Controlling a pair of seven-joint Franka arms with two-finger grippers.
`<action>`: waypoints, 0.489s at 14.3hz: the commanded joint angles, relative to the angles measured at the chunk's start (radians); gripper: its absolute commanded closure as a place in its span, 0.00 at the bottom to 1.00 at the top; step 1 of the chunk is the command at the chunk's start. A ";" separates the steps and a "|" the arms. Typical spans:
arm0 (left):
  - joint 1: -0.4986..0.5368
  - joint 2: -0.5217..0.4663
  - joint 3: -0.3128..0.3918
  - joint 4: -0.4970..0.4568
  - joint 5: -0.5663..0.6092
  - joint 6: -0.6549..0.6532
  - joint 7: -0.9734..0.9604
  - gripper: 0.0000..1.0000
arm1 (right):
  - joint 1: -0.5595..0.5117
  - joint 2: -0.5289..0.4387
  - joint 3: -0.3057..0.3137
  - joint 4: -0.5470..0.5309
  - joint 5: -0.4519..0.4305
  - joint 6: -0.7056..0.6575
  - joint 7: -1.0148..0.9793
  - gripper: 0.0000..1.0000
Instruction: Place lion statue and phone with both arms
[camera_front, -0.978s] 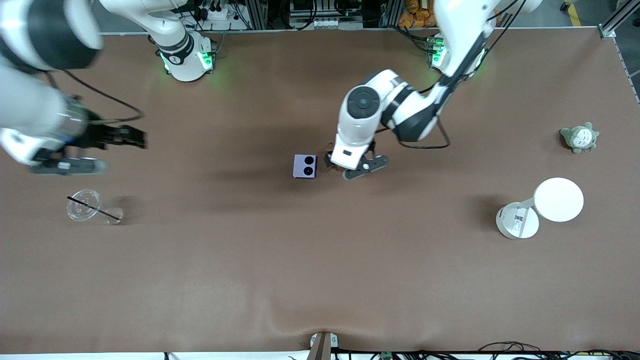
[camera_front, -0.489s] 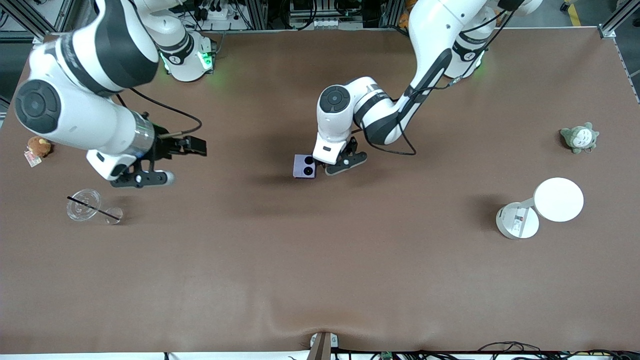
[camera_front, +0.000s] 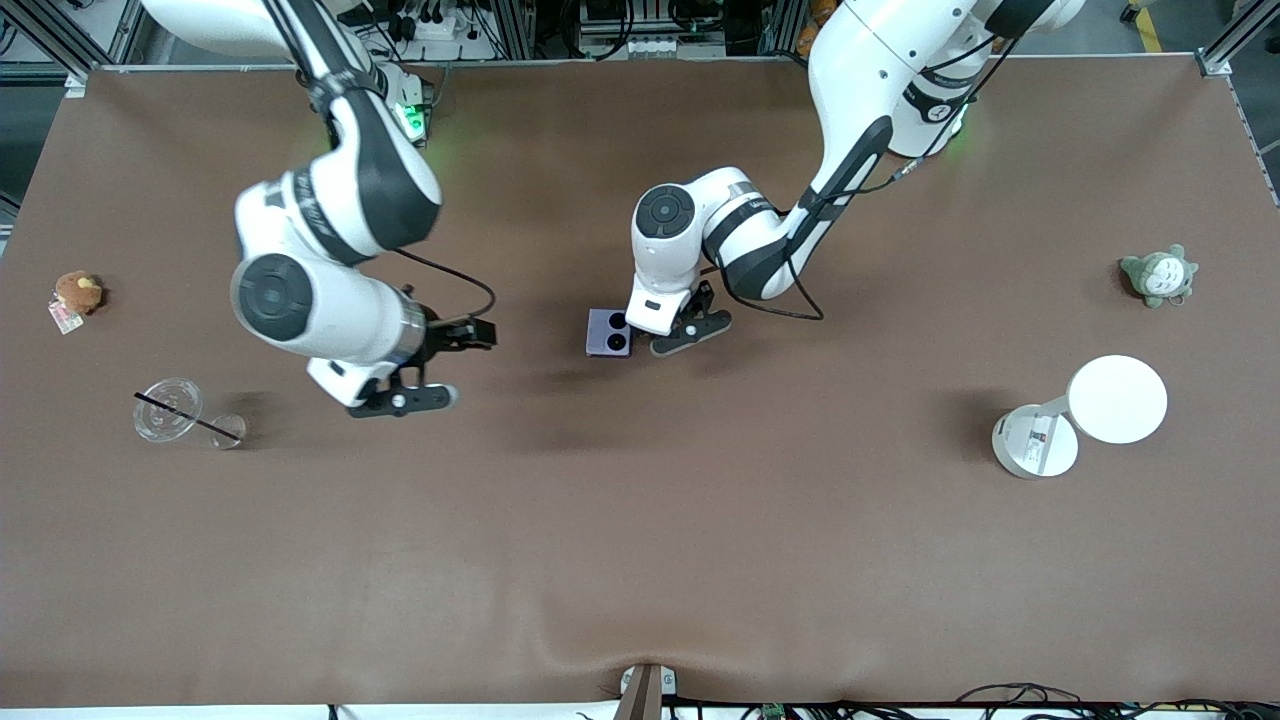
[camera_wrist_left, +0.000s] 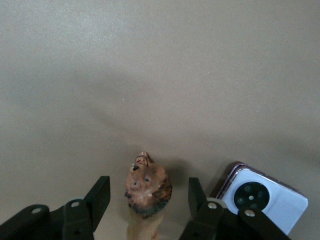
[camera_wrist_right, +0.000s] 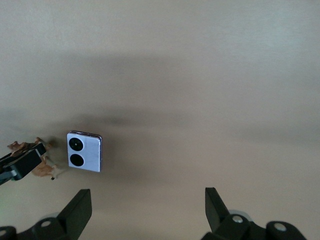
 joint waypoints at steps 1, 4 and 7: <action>-0.010 0.023 0.005 0.028 0.042 0.015 -0.032 0.30 | 0.071 -0.020 -0.012 -0.080 -0.010 0.097 0.085 0.00; -0.010 0.031 0.005 0.031 0.042 0.021 -0.032 0.32 | 0.122 -0.012 -0.012 -0.152 -0.010 0.208 0.148 0.00; -0.010 0.033 0.005 0.033 0.042 0.021 -0.032 0.40 | 0.138 -0.014 -0.010 -0.229 -0.007 0.295 0.197 0.00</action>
